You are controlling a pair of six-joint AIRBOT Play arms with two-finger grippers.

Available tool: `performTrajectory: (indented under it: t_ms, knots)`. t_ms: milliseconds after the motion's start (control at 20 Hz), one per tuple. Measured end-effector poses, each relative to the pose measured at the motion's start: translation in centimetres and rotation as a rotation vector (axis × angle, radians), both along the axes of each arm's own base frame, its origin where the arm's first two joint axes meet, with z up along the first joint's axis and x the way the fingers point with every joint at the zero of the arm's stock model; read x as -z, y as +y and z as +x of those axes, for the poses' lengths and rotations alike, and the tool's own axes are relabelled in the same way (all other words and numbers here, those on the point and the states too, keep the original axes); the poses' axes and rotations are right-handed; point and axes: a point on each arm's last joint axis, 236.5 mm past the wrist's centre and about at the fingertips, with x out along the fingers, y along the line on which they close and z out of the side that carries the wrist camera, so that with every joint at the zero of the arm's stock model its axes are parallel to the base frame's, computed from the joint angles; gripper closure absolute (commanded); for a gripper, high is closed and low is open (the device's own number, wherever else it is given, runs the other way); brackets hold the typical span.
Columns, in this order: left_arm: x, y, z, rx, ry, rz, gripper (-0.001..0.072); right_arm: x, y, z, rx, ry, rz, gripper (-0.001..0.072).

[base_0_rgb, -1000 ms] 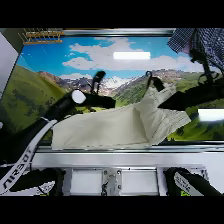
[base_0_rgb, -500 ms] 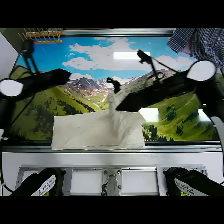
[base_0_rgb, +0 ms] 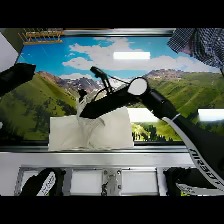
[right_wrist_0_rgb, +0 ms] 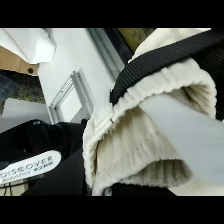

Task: Fold the clothes and pants, and hang the long-sleeved shirts on hangers.

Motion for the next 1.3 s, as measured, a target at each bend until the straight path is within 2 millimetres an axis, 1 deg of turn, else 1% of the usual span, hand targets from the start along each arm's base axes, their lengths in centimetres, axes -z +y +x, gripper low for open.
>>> performTrajectory:
  t_ms: [100, 200, 400, 500, 550, 650, 750, 800, 900, 1000, 1100, 1200, 1300]
  knots:
    - [-0.4, 0.6, -0.3, -0.016, -0.008, 0.003, 0.0701, 2.0, 1.7, -0.2, -0.002, 0.001, -0.014, 0.0683]
    - [-0.5, 0.9, -0.5, -0.021, -0.01, 0.005, 0.0701, 3.6, 3.0, -0.2, 0.0, -0.001, -0.025, 0.0684]
    - [-0.6, 0.9, -0.6, -0.021, -0.011, 0.005, 0.0701, 6.0, 5.5, -0.3, 0.002, -0.029, -0.035, 0.0683]
    - [-0.8, 0.9, -0.6, -0.02, -0.013, 0.006, 0.0701, 6.9, 7.2, -0.5, -0.001, -0.056, -0.032, 0.0678]
    - [-1.0, 0.9, -0.6, -0.02, -0.018, 0.008, 0.0701, 7.3, 8.4, -0.8, -0.012, -0.076, -0.026, 0.0618]
    - [-1.8, 0.9, -0.6, -0.019, -0.036, 0.015, 0.0701, 7.7, 11.4, -1.9, -0.052, -0.117, 0.006, 0.0002]
    - [-3.0, 0.9, -0.6, -0.016, -0.061, 0.029, 0.0701, 8.2, 14.5, -3.7, -0.107, -0.154, 0.033, -0.0008]
    - [-3.6, 0.8, -0.6, -0.012, -0.071, 0.039, 0.0701, 8.5, 15.7, -4.6, -0.132, -0.166, 0.042, -0.0008]
    - [-4.3, 0.9, -0.8, -0.007, -0.078, 0.074, 0.0701, 8.3, 17.3, -6.1, -0.164, -0.18, 0.068, -0.0008]
    - [-4.3, 1.2, -1.1, -0.003, -0.067, 0.114, 0.0701, 8.5, 17.6, -6.5, -0.192, -0.183, 0.069, -0.0008]
    - [-4.0, 1.3, -1.4, 0.006, -0.045, 0.142, 0.0701, 8.4, 17.1, -6.0, -0.206, -0.177, 0.068, -0.0008]
    - [-3.7, 1.3, -1.6, 0.012, -0.029, 0.156, 0.0701, 8.6, 16.5, -4.7, -0.189, -0.146, 0.058, -0.0008]
    - [-3.5, 1.3, -1.7, 0.017, -0.022, 0.166, 0.0701, 8.5, 15.6, -3.0, -0.152, -0.121, 0.049, -0.0008]
